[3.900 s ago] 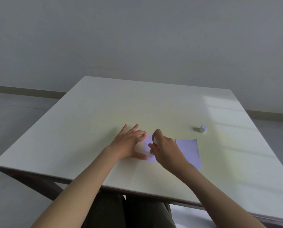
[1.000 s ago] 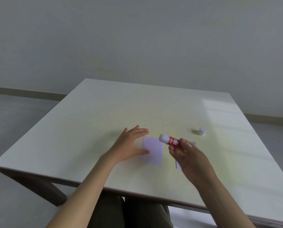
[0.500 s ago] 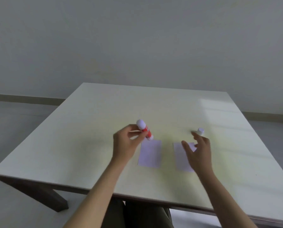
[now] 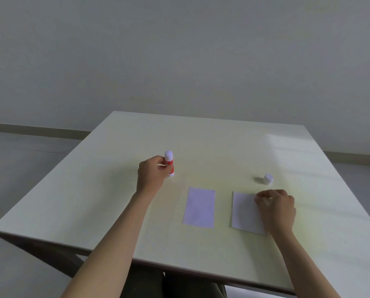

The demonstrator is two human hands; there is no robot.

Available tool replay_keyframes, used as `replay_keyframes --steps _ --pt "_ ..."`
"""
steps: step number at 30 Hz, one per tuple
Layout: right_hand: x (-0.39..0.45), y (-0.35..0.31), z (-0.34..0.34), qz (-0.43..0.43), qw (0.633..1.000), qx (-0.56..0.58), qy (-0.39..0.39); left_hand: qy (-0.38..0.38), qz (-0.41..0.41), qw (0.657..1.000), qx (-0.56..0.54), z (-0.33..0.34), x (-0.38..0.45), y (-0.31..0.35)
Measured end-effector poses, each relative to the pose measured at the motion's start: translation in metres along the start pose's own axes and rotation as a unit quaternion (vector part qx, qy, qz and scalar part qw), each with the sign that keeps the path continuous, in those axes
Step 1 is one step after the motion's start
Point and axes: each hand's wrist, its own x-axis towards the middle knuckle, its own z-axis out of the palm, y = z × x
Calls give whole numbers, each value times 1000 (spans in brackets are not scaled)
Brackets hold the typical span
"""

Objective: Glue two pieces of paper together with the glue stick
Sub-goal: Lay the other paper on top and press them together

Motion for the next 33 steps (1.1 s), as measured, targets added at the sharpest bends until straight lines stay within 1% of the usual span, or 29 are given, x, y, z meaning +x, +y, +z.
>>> replay_keyframes --steps 3,5,10,12,15,16,17,18,19,20,21,22,23,24,25,26,29,33 --pt "5 -1 -1 16 999 38 -1 -4 -5 1000 -2 -1 0 -3" --pt "8 -2 -5 27 996 84 -8 -5 -5 1000 -3 -1 0 -5" --pt "12 -12 -21 -27 988 154 -14 -7 3 1000 -25 1 0 -14" --pt "14 -24 -27 -27 977 208 -36 -19 5 1000 -20 3 -1 -17" --pt "16 -45 -32 -16 954 291 -76 -46 -15 998 -27 -1 0 -19" --pt "16 -51 -31 -14 946 310 -89 -43 -18 999 -26 -3 -1 -19" --pt "16 -57 -29 -14 942 320 -101 -10 -16 999 -27 -5 -4 -16" --pt "14 -64 -25 -15 939 324 -113 46 3 998 -35 -6 -10 -12" --pt "12 -69 -20 -16 937 323 -128 111 37 992 -52 -8 -18 -4" --pt "10 -75 -14 -15 936 322 -144 155 71 983 -64 -7 -28 2" --pt "8 -80 -7 -11 933 322 -161 156 91 981 -68 -4 -37 7" --pt "5 -85 -1 -4 929 324 -178 114 88 987 -72 -2 -45 12" --pt "3 -89 5 6 925 327 -192 45 60 994 -81 2 -50 15" --pt "1 -91 11 16 922 329 -204 -29 13 995 -97 5 -54 15" --pt "0 -93 15 25 921 328 -211 -88 -37 988 -123 7 -57 15" --pt "-1 -94 19 35 922 322 -214 -122 -75 978 -149 8 -58 13" --pt "-3 -92 26 61 930 300 -205 -149 -132 963 -183 6 -59 8" --pt "-7 -91 31 72 941 263 -199 -163 -160 957 -179 5 -61 6"
